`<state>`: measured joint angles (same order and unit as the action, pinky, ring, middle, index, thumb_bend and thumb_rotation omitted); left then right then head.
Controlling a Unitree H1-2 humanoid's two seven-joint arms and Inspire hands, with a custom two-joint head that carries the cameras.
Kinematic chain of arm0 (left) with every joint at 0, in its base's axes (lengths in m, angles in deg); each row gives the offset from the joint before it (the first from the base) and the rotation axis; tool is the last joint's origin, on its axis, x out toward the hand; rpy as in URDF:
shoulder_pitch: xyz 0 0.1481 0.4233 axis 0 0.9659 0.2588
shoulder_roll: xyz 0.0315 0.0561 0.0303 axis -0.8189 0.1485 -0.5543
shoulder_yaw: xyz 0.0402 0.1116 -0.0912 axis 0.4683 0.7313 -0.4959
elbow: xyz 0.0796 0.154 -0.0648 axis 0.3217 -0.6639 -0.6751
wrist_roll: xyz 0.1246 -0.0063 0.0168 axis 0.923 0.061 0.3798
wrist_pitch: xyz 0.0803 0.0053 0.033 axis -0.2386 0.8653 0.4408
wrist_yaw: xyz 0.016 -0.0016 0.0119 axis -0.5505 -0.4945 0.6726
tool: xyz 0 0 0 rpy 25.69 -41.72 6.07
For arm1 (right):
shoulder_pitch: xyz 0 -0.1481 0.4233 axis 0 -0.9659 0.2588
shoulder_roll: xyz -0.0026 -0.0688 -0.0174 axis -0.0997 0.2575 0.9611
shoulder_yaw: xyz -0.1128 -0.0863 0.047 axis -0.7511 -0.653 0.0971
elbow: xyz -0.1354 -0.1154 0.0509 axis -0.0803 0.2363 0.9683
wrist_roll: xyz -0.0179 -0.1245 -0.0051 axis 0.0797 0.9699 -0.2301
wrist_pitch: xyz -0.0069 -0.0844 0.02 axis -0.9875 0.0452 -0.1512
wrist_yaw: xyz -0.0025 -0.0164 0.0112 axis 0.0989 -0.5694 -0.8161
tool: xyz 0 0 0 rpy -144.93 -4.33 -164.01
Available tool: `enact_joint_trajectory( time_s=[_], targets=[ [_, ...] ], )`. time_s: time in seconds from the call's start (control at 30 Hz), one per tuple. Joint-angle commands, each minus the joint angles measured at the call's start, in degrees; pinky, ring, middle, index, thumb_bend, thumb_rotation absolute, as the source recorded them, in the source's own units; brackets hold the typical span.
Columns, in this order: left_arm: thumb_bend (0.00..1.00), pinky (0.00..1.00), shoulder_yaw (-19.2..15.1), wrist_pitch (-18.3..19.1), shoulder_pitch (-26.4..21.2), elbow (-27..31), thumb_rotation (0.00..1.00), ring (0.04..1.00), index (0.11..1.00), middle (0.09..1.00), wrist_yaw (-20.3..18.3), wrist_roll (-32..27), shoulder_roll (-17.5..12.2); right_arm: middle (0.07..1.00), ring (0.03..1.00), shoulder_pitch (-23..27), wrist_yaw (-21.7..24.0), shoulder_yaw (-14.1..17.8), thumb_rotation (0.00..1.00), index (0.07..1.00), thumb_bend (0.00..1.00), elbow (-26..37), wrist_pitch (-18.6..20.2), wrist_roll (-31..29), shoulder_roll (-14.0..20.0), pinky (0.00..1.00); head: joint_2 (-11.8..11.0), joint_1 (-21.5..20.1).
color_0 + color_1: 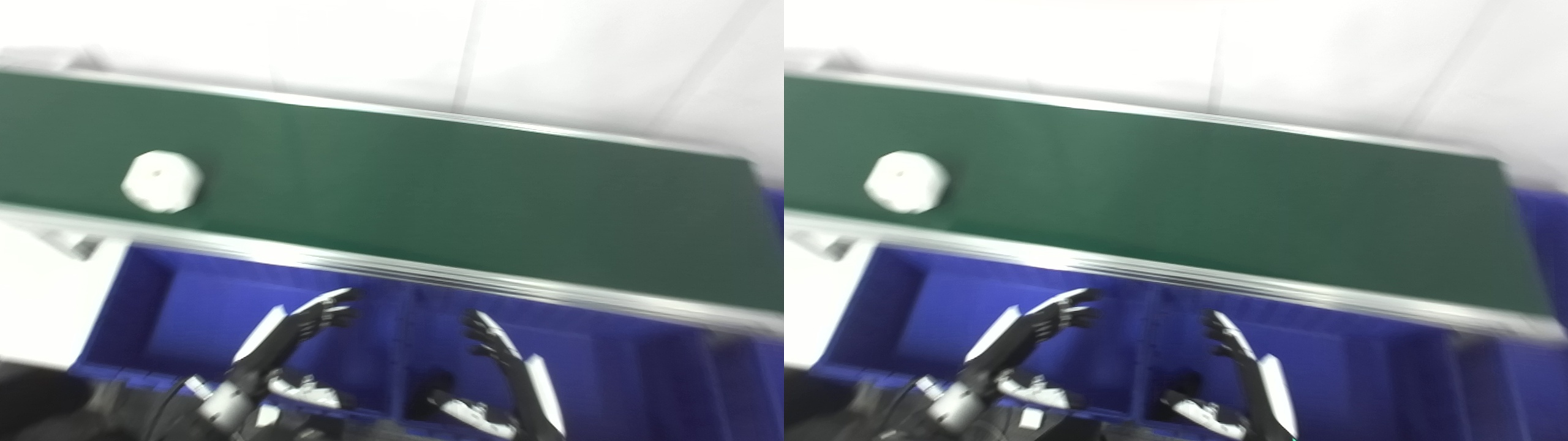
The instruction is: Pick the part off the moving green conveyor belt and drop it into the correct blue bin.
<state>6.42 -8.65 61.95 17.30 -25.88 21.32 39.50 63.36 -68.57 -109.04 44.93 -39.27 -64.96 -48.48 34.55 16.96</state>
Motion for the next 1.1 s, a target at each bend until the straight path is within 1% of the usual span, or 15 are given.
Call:
enact_joint_trajectory(
  time_s=[0.0, 0.07, 0.1, 0.13, 0.33, 0.43, 0.47, 0.53, 0.6, 0.7, 0.77, 0.87, 0.93, 0.97, 1.07],
  targets=[
    [0.75, 0.75, 0.21, -1.85, -0.42, 0.60, 0.17, 0.816, 0.839, 0.892, 2.10, 0.35, -1.02, 0.842, 0.815, 0.43, -1.05, 0.15, 0.19, 0.887, 0.60, -0.11, -4.53, -0.14, -0.35, 0.70, -1.20, 0.17],
    [0.77, 0.75, 0.59, -1.85, -0.59, 0.37, 0.17, 0.812, 0.834, 0.885, 3.11, 0.83, -1.44, 0.838, 0.810, 0.61, -0.92, 0.32, 0.17, 0.884, 0.61, -0.78, -4.59, -0.41, -0.55, 0.70, -1.48, 0.11],
    [0.78, 0.75, 0.81, -1.85, -0.77, 0.12, 0.16, 0.806, 0.832, 0.882, 3.63, 0.85, -1.59, 0.837, 0.809, 0.76, -0.99, 0.39, 0.16, 0.882, 0.61, -1.21, -4.81, -0.49, -0.64, 0.70, -2.13, -0.15],
    [0.78, 0.74, 1.03, -1.85, -0.90, -0.04, 0.16, 0.800, 0.830, 0.880, 4.07, 0.86, -1.74, 0.835, 0.809, 0.85, -1.06, 0.44, 0.15, 0.880, 0.61, -1.48, -5.01, -0.51, -0.70, 0.70, -2.13, -0.15],
    [0.81, 0.73, 2.56, -1.85, -1.84, -0.89, 0.14, 0.787, 0.824, 0.870, 6.92, 1.38, -2.79, 0.827, 0.799, 1.53, -1.42, 0.93, 0.15, 0.873, 0.63, -3.18, -6.14, -0.05, -0.66, 0.69, -3.64, -0.44],
    [0.80, 0.71, 3.33, -1.85, -2.23, -0.46, 0.13, 0.785, 0.812, 0.855, 9.45, 2.09, -3.64, 0.825, 0.794, 1.79, -1.45, 1.10, 0.16, 0.873, 0.63, -3.68, -6.51, 0.11, -0.64, 0.69, -3.97, -0.65],
    [0.80, 0.71, 3.29, -1.85, -2.47, -0.24, 0.14, 0.783, 0.810, 0.853, 9.92, 1.97, -3.97, 0.825, 0.794, 1.92, -1.43, 1.16, 0.16, 0.873, 0.63, -3.80, -6.55, 0.16, -0.68, 0.69, -3.08, -1.12],
    [0.81, 0.71, 3.20, -1.85, -2.77, 0.23, 0.13, 0.787, 0.806, 0.852, 10.71, 1.84, -4.55, 0.824, 0.791, 2.23, -1.47, 1.19, 0.17, 0.873, 0.63, -4.26, -7.02, 0.29, -0.62, 0.68, -3.52, -1.48],
    [0.82, 0.73, 3.06, -1.85, -2.99, 0.73, 0.11, 0.789, 0.804, 0.848, 11.53, 1.95, -4.98, 0.825, 0.793, 2.56, -1.49, 1.18, 0.17, 0.871, 0.63, -4.75, -7.60, 0.26, -0.47, 0.68, -2.96, -1.25],
    [0.82, 0.72, 2.61, -1.85, -3.56, 1.39, 0.08, 0.788, 0.812, 0.855, 12.20, 1.14, -5.59, 0.822, 0.790, 2.75, -1.35, 1.35, 0.13, 0.864, 0.64, -4.83, -7.45, -0.33, -0.76, 0.67, -2.78, -1.92],
    [0.82, 0.74, 2.02, -1.85, -4.04, 1.82, 0.06, 0.794, 0.819, 0.867, 11.77, 0.06, -6.05, 0.821, 0.788, 3.00, -1.41, 1.37, 0.12, 0.862, 0.65, -5.05, -7.61, -0.17, -0.81, 0.68, -2.69, -2.40],
    [0.80, 0.75, 1.04, -1.85, -4.96, 2.62, 0.05, 0.812, 0.838, 0.890, 11.10, -0.67, -7.00, 0.815, 0.782, 3.31, -1.34, 1.45, 0.13, 0.859, 0.65, -4.99, -7.44, 0.15, -0.73, 0.66, -2.35, -2.88],
    [0.79, 0.75, 0.18, -1.85, -5.52, 3.37, 0.06, 0.821, 0.847, 0.897, 11.34, -0.24, -7.52, 0.814, 0.782, 3.46, -0.92, 1.53, 0.12, 0.858, 0.65, -4.65, -6.80, -0.13, -0.69, 0.67, -2.09, -3.08],
    [0.78, 0.76, -0.36, -1.85, -5.74, 3.88, 0.10, 0.841, 0.853, 0.901, 11.46, -0.09, -7.76, 0.816, 0.785, 3.52, -0.70, 1.56, 0.13, 0.858, 0.65, -4.54, -6.59, -0.42, -0.65, 0.67, -1.94, -3.13],
    [0.76, 0.79, -1.87, -1.85, -6.79, 5.46, 0.11, 0.848, 0.866, 0.903, 11.82, 0.48, -8.39, 0.818, 0.785, 3.84, -0.37, 1.75, 0.12, 0.858, 0.66, -4.36, -6.35, -1.05, -0.63, 0.68, -1.13, -3.63]
  ],
)
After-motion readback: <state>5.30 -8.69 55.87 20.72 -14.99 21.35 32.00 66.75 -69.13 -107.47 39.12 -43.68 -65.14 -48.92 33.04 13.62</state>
